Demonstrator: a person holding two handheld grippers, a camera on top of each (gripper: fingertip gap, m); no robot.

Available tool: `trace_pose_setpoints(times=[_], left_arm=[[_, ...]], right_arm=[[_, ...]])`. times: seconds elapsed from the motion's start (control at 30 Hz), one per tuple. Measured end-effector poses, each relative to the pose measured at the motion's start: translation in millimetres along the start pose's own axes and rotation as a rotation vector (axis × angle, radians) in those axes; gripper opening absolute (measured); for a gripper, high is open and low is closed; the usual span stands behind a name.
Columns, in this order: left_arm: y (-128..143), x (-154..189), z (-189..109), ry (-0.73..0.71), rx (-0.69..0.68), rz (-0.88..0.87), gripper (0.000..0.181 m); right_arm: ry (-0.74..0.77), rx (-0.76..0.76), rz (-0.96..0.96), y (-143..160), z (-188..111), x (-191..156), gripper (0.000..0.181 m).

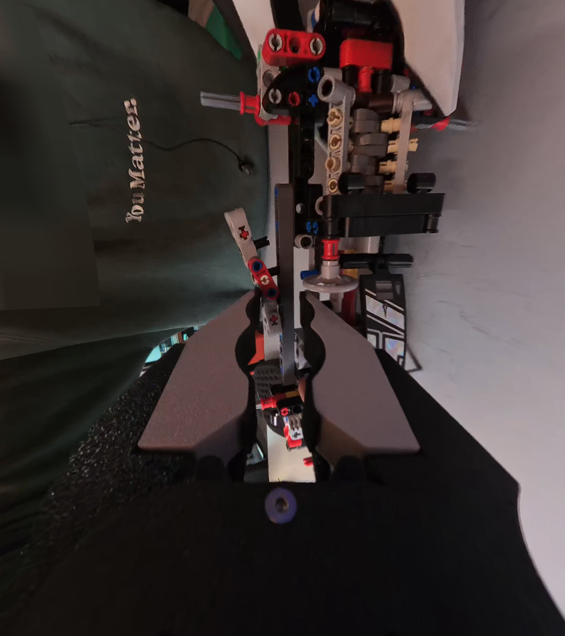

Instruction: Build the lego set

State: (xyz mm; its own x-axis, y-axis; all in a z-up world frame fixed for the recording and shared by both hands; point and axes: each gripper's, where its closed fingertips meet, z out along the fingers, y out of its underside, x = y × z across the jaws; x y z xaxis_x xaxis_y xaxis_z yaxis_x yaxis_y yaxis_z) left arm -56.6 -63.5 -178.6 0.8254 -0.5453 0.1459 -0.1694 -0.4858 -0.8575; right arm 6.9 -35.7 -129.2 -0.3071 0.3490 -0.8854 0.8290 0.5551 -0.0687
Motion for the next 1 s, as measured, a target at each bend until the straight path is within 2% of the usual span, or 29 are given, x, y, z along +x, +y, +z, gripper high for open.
trace_pose_setpoints(times=[0.07, 0.17, 0.23, 0.3, 0.37, 0.43, 0.57, 0.63, 0.7, 0.77, 0.87, 0.93, 1.0], left_arm=[[0, 0, 0, 0.005, 0.007, -0.013, 0.048], [0, -1, -1, 0.008, 0.021, -0.032, 0.048], [-1, -3, -1, 0.003, 0.028, -0.051, 0.047], [0, -6, -2, -0.008, 0.034, -0.089, 0.043], [0, -8, -2, -0.002, 0.047, -0.142, 0.043], [0, -9, -1, 0.005, 0.058, -0.189, 0.043], [1, -10, 1, 0.008, 0.066, -0.239, 0.04], [0, -9, 3, 0.011, 0.074, -0.224, 0.039], [0, -6, 4, 0.03, 0.087, -0.219, 0.039], [0, -5, 5, 0.04, 0.094, -0.204, 0.039], [-1, -3, 2, 0.031, 0.1, -0.162, 0.038], [-3, -2, 1, 0.03, 0.105, -0.153, 0.038], [-4, -1, 0, 0.018, 0.1, -0.137, 0.038]], right_arm=[[0.01, 0.029, -0.007, -5, -8, 0, 0.028], [0.057, 0.062, -0.049, -10, -17, 1, 0.029], [0.158, 0.098, -0.108, -14, -25, 0, 0.033], [0.364, 0.198, -0.218, -25, -42, -4, 0.038], [0.652, 0.348, -0.341, -37, -63, -14, 0.041], [0.937, 0.477, -0.445, -37, -72, -28, 0.043], [1.471, 0.596, -0.579, -18, -45, -24, 0.043], [1.7, 0.568, -0.612, -16, -30, -9, 0.043], [1.864, 0.505, -0.643, -19, -24, -2, 0.044], [1.901, 0.501, -0.664, -25, -24, -5, 0.046], [1.825, 0.518, -0.612, -33, -29, -6, 0.047], [1.85, 0.462, -0.591, -34, -39, 0, 0.046], [1.828, 0.43, -0.6, -39, -35, 5, 0.042]])
